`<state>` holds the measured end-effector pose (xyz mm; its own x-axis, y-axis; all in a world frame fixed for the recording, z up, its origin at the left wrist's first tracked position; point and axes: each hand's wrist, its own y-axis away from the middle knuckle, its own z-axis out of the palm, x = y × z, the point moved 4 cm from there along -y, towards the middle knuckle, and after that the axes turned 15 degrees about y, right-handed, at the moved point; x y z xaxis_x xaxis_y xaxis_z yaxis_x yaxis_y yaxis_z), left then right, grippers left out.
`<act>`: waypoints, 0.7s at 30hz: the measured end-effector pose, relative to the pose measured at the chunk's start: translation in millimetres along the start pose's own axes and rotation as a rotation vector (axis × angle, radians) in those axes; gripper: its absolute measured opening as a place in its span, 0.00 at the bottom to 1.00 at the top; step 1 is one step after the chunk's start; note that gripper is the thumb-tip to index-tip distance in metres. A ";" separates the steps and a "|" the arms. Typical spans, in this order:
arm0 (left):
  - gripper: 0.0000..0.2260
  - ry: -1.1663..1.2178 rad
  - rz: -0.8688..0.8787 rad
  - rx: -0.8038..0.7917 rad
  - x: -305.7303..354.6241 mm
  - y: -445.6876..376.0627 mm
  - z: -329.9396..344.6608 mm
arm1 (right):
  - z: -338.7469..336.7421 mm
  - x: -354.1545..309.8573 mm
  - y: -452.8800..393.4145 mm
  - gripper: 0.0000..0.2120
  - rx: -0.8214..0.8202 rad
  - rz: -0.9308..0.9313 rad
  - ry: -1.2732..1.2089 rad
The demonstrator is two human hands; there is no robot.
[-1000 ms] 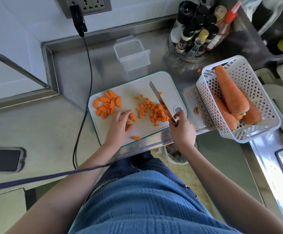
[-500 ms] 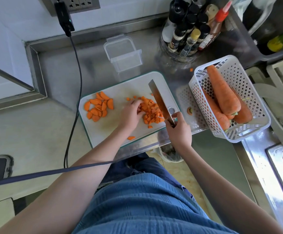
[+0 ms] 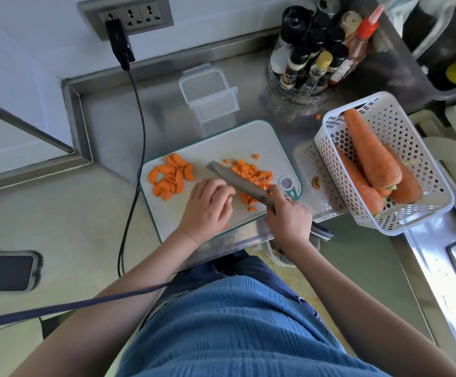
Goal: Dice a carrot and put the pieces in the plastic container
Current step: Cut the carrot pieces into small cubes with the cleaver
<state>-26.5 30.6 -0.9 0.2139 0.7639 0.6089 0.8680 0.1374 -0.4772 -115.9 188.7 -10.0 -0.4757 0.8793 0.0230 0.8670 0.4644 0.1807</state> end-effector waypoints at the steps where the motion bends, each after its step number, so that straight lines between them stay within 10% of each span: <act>1: 0.07 0.002 -0.034 0.004 -1.4 1.3 0.2 | 3.5 2.2 -0.8 0.08 -0.033 0.051 -0.079; 7: 0.08 0.020 -0.087 -0.196 -11.9 31.6 5.7 | 11.4 0.4 -2.7 0.13 -0.278 0.291 -1.091; 12: 0.09 -0.007 -0.133 -0.451 -20.2 63.8 13.0 | 19.3 -11.7 0.9 0.11 -0.382 0.136 -0.823; 21: 0.05 0.040 -0.332 -0.367 -20.9 57.4 12.7 | 19.0 3.4 -15.2 0.10 -0.341 0.039 -0.561</act>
<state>13.2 30.5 -49.1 -0.0899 0.6909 0.7174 0.9912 0.1324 -0.0033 -127.9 186.6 -31.3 -0.2156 0.8594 -0.4635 0.7427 0.4525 0.4936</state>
